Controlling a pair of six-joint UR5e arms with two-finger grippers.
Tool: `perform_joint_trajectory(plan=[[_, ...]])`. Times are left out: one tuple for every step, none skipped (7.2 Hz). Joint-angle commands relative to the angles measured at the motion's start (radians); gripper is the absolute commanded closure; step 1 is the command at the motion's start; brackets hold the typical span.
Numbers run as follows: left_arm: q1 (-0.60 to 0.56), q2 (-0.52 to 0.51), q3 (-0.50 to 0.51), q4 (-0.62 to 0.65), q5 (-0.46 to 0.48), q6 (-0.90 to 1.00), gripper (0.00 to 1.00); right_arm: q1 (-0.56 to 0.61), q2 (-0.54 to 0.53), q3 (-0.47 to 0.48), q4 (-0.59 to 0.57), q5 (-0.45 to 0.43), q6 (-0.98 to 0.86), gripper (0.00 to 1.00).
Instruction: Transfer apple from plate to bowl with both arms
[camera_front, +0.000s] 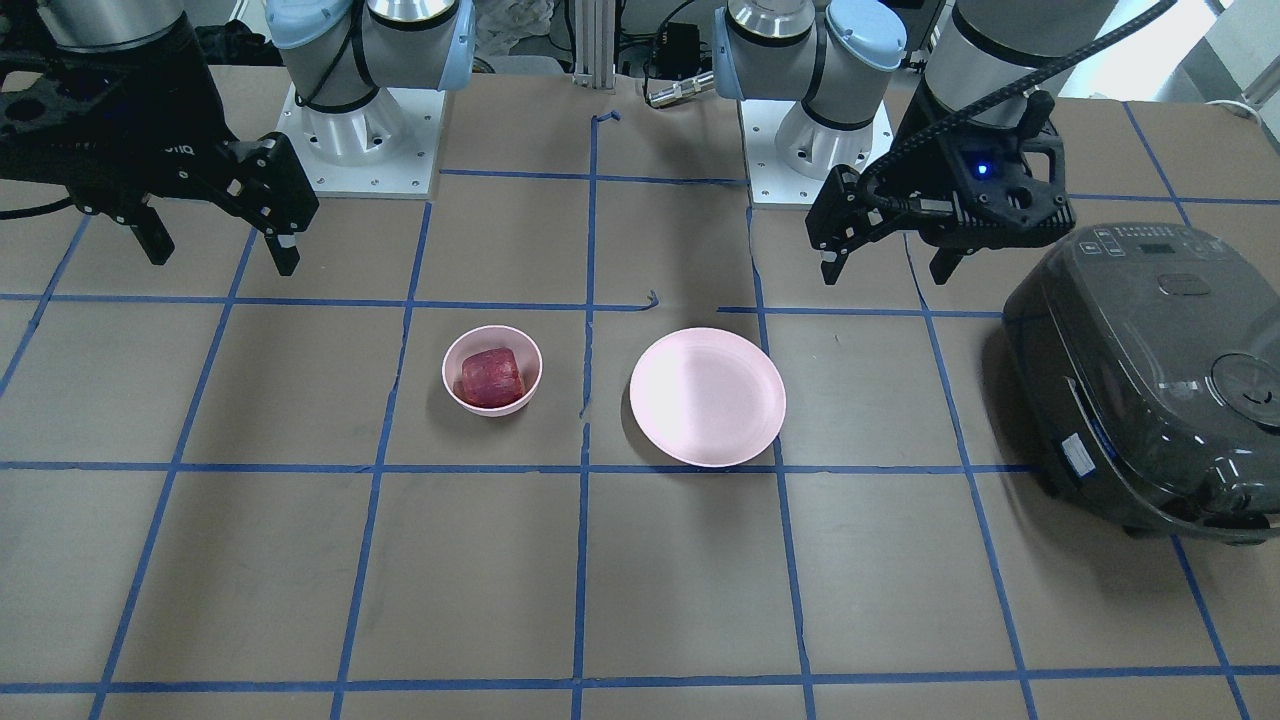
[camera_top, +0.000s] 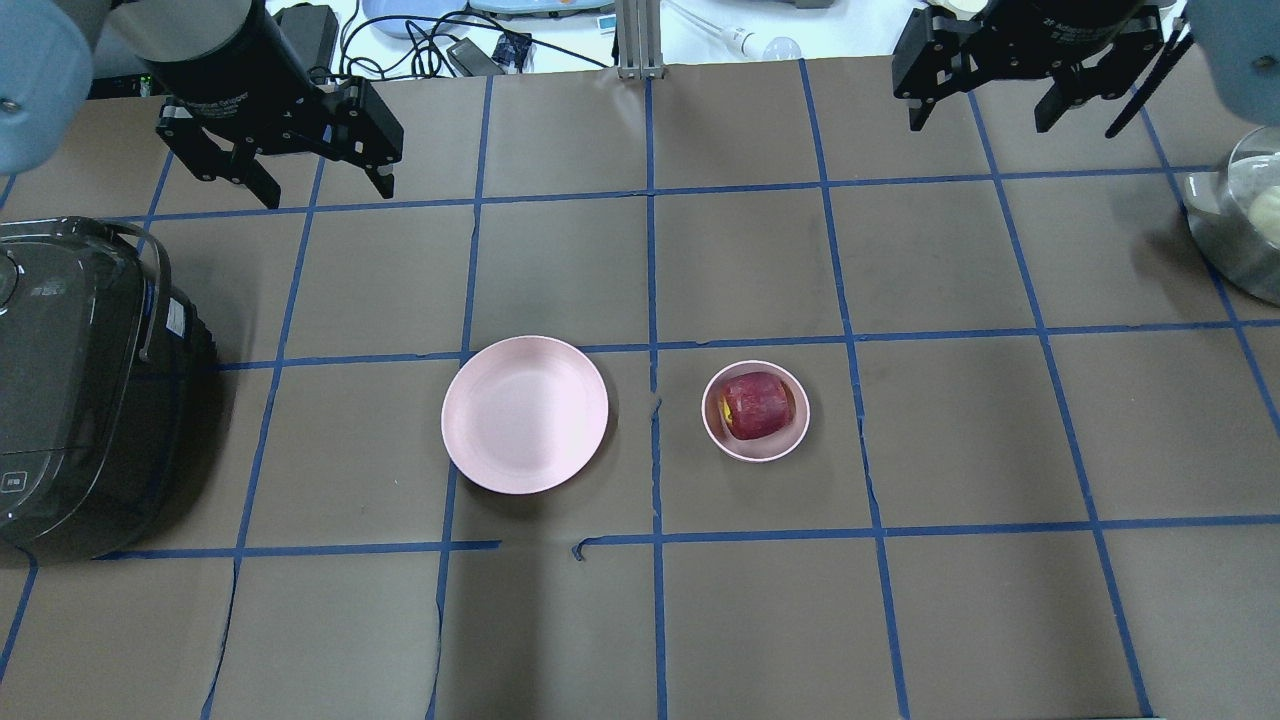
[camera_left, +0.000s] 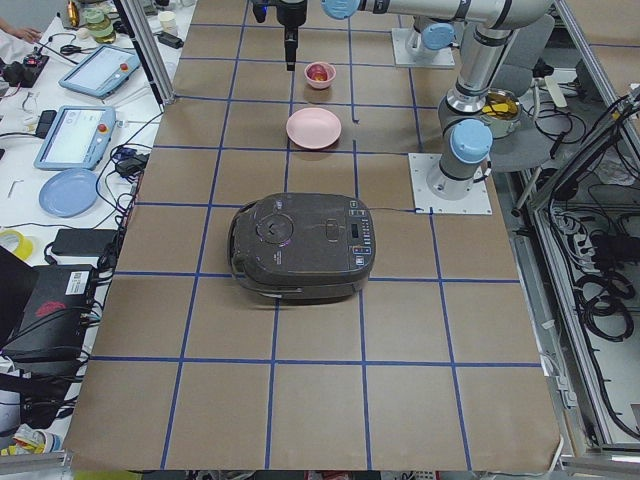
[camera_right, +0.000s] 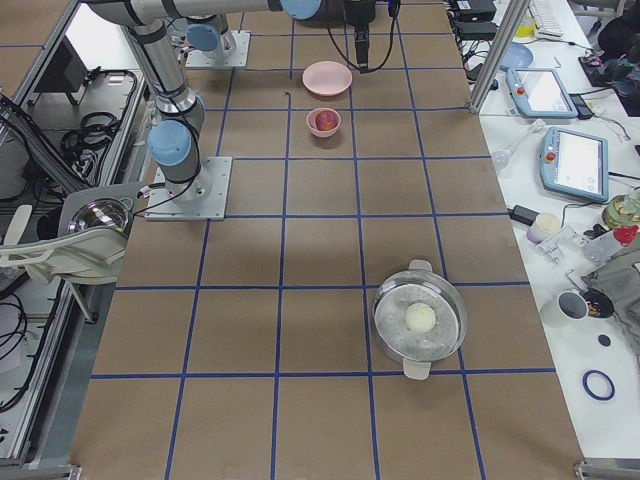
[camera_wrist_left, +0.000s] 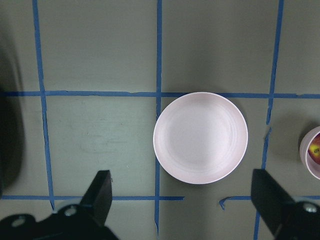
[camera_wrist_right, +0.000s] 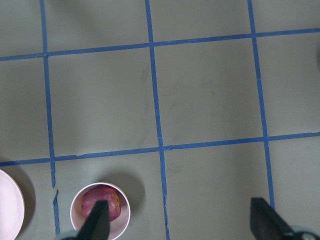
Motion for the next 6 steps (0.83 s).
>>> perform_joint_trajectory(plan=[[0.002, 0.004, -0.003, 0.0, 0.004, 0.0, 0.0, 0.0, 0.0, 0.0, 0.001, 0.0, 0.0, 0.0], [0.002, -0.001, -0.003, 0.0, 0.002, 0.0, 0.0, 0.0, 0.0, 0.0, 0.001, 0.0, 0.0, 0.0], [0.002, -0.001, -0.003, 0.0, 0.005, -0.001, 0.0, 0.0, 0.0, 0.0, 0.004, 0.0, 0.0, 0.0], [0.002, 0.001, -0.005, 0.0, 0.005, 0.0, 0.0, 0.0, 0.0, 0.0, 0.005, 0.0, 0.0, 0.0], [0.002, 0.001, -0.005, 0.0, -0.005, -0.001, 0.0, 0.0, 0.0, 0.001, 0.005, 0.0, 0.0, 0.0], [0.002, 0.001, -0.009, 0.0, 0.004, 0.0, 0.0, 0.0, 0.0, 0.001, 0.005, 0.0, 0.0, 0.0]])
